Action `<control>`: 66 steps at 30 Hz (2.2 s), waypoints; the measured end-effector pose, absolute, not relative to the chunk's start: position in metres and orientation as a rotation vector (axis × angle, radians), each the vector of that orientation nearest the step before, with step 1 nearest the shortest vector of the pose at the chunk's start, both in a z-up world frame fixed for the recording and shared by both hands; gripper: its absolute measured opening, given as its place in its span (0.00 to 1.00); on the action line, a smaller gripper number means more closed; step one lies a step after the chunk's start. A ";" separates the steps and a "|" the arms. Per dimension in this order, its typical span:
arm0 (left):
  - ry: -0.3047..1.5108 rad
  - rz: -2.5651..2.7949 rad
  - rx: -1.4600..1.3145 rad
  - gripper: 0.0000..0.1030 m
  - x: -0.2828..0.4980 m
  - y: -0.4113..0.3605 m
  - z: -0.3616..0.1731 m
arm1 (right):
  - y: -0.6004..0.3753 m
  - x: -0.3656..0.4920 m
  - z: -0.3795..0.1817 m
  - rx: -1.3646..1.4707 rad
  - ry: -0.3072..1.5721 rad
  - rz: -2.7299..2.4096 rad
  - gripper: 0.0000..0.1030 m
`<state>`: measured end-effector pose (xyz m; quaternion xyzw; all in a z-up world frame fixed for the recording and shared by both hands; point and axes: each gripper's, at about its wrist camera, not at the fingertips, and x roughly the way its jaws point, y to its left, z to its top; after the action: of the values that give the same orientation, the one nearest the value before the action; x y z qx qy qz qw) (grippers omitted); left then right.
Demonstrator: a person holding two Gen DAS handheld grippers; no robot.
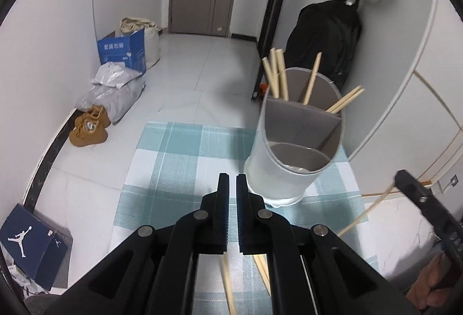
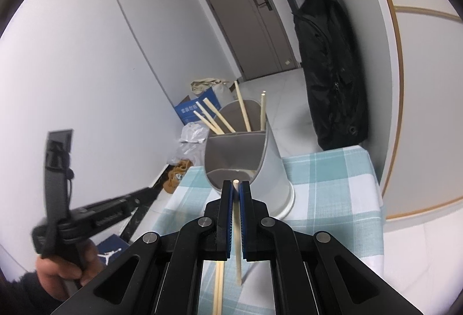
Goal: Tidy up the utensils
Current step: 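Lift both held chopsticks and carry them over the white holder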
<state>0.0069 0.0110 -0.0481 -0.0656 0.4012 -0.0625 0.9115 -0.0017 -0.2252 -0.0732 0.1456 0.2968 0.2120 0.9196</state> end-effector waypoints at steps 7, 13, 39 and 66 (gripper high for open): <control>0.900 -0.210 -0.163 0.01 0.012 0.018 -0.059 | -0.221 -0.014 -0.071 0.289 0.590 0.430 0.04; 1.155 -0.154 -0.154 0.09 0.036 0.015 -0.114 | -0.224 -0.016 -0.068 0.333 0.594 0.439 0.04; 1.290 -0.099 -0.002 0.02 0.093 -0.006 -0.168 | -0.251 0.001 -0.064 0.458 0.607 0.476 0.04; 0.756 -0.213 -0.097 0.01 -0.002 0.005 -0.039 | -0.218 -0.019 -0.065 0.307 0.582 0.471 0.04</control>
<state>-0.0019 0.0048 -0.0390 -0.0472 0.3683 -0.1039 0.9227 -0.0190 -0.2176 -0.0650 0.1495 0.2830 0.2289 0.9193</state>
